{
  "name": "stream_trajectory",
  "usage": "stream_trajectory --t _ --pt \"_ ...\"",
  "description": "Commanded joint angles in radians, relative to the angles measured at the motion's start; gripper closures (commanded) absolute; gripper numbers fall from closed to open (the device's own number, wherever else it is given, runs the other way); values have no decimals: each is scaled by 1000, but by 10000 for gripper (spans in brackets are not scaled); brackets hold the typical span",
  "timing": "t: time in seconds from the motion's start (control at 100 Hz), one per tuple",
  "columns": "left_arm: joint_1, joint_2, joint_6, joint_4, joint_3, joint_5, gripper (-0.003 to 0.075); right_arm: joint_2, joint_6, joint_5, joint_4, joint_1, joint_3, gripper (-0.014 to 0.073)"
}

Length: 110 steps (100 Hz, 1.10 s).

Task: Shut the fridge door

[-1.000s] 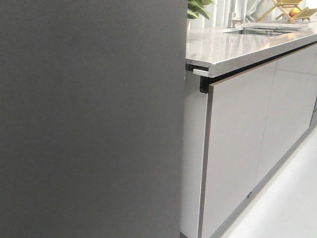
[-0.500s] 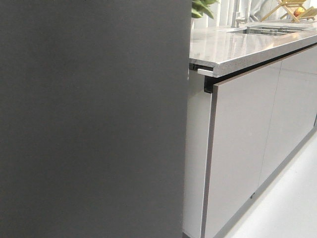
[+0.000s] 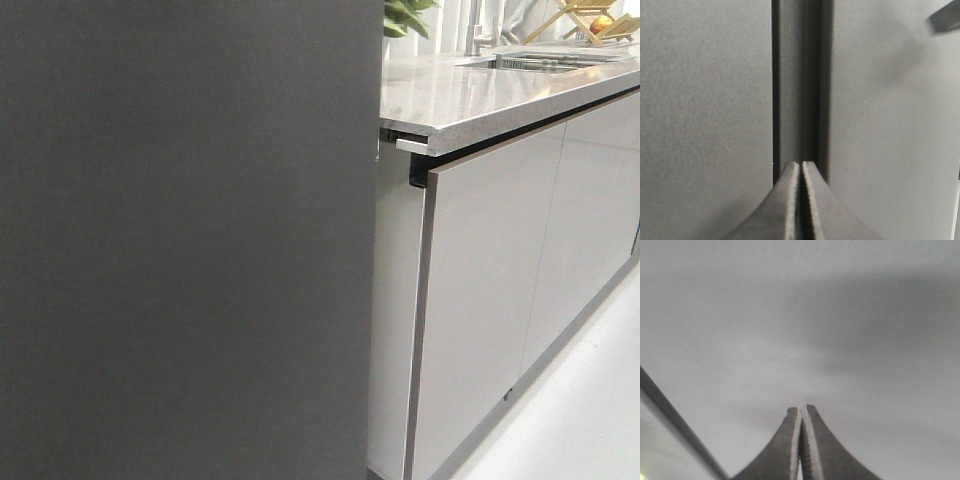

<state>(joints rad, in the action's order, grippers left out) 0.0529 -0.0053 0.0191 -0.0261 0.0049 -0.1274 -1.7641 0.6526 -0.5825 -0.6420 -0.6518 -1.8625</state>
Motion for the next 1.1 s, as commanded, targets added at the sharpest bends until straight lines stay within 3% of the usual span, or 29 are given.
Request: stream_trajectory --t 0.0,0.29,0.42,1.09 --pt "-5 -10 4 -4 35 -73 740 123 -79 29 103 28 -34 638" --pt "-5 -10 4 -4 35 -73 740 335 -242 -132 350 107 -22 638" --pt "-5 -10 4 -4 35 -73 740 454 -276 -141 388 107 53 638" --pt "-5 -10 4 -4 35 -73 740 1152 -456 10 422 107 788 638"
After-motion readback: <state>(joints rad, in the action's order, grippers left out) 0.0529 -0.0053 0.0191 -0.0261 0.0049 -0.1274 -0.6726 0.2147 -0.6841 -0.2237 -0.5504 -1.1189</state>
